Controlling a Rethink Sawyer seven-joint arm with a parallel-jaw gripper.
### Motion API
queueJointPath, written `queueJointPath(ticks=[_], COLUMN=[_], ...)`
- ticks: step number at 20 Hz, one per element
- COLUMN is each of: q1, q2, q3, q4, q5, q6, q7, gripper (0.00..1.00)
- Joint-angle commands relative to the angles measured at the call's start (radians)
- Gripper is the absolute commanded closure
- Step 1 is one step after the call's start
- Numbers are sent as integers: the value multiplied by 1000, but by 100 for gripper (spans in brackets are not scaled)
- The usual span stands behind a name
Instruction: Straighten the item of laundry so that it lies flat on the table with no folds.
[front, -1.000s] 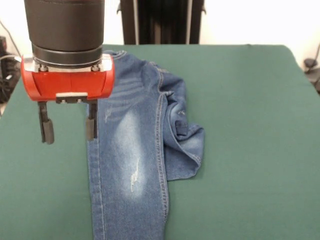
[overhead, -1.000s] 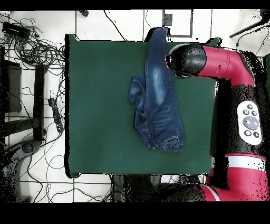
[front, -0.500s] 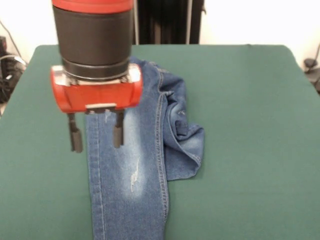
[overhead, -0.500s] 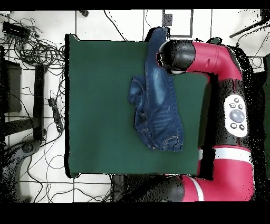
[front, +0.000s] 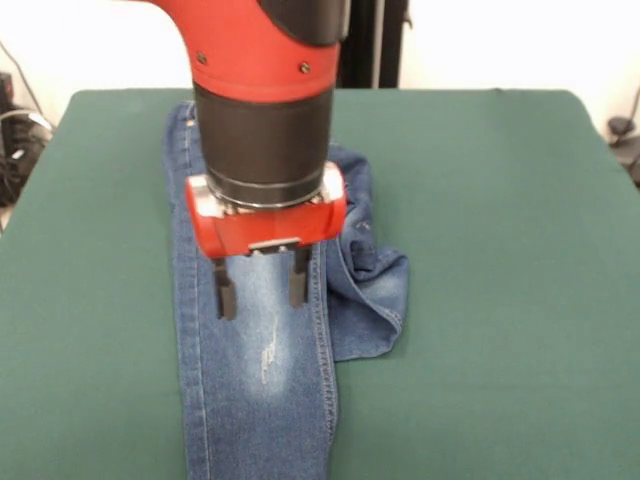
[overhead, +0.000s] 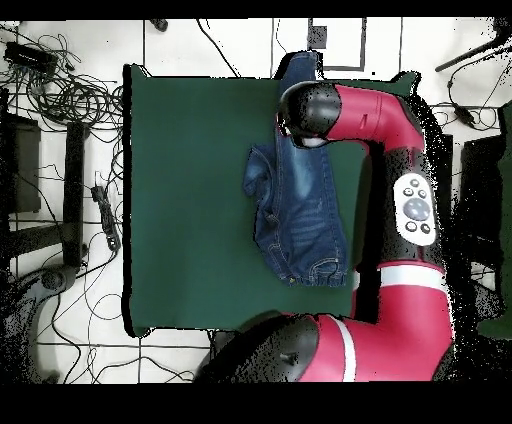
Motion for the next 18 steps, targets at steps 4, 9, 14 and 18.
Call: queueJointPath(ticks=[4, 9, 14, 18], q1=[74, 102, 124, 140], q2=[21, 17, 14, 28], q3=[-36, -55, -75, -94], q4=[16, 17, 20, 11], q5=[64, 90, 117, 134], q6=[132, 146, 158, 175], q7=[250, 279, 288, 295], gripper=[0, 0, 0, 0])
